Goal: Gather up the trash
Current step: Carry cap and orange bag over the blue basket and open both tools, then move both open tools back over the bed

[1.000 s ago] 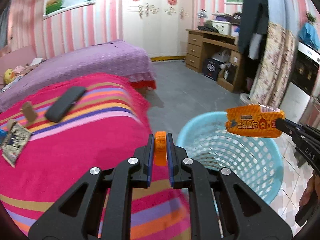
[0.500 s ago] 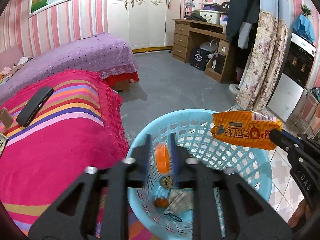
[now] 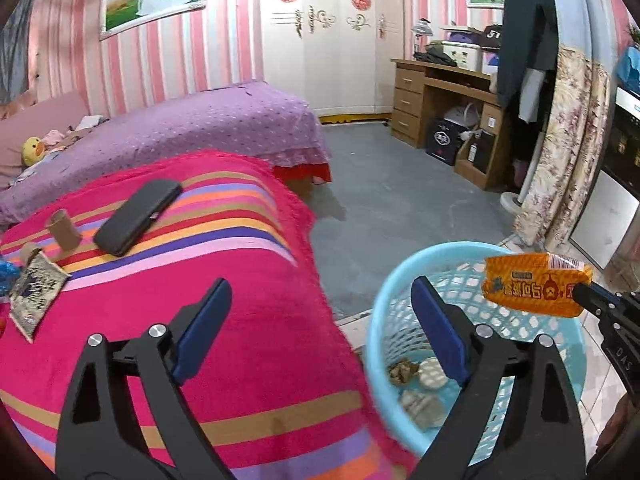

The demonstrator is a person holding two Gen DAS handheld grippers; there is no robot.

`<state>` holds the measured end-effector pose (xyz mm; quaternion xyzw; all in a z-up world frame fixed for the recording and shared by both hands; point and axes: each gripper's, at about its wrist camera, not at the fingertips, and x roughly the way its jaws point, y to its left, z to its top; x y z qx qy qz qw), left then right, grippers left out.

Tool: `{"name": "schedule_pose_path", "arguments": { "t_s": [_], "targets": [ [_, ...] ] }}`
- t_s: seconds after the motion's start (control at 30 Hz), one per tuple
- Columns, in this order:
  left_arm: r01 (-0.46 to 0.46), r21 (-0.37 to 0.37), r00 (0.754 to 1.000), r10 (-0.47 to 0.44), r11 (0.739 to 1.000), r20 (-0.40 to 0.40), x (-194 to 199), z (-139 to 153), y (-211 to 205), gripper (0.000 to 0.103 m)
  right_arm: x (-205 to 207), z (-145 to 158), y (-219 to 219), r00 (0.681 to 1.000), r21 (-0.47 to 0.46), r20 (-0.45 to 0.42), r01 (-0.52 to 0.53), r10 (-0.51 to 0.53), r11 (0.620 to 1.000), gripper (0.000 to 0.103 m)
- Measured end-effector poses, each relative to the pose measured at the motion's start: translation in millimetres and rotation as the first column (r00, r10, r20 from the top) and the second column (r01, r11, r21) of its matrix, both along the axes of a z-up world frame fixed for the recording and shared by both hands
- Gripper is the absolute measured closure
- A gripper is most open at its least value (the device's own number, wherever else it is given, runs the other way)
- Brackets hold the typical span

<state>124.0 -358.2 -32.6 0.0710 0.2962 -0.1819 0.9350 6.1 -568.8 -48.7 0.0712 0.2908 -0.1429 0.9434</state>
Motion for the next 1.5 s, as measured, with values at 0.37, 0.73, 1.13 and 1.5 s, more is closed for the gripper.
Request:
{"name": "schedule_pose_path", "arguments": {
  "t_s": [0.37, 0.73, 1.13, 1.5],
  "targets": [
    [-0.057, 0.011, 0.998, 0.057, 0.998, 0.023, -4.8, 8.7, 51.8, 0.011, 22.4, -2.4, 23.3, 0.998, -0.032, -0.025, 0.055, -0.056, 0.998, 0.038],
    [-0.130, -0.014, 0.991, 0.130, 0.991, 0.026, 0.9, 22.6, 116.9, 0.008, 30.5, 23.7, 56.8, 0.989, -0.075, 0.060, 0.140, -0.135, 0.987, 0.005],
    [-0.233, 0.006, 0.972, 0.232, 0.973, 0.044, 12.0, 32.0, 208.9, 0.006, 68.5, 38.5, 136.7, 0.991, -0.027, 0.134, 0.032, -0.028, 0.999, 0.005],
    [-0.337, 0.035, 0.939, 0.334, 0.941, 0.079, 25.2, 18.4, 300.5, 0.006, 100.4, 35.4, 215.1, 0.988, -0.052, 0.140, -0.064, 0.070, 0.997, 0.005]
  ]
}}
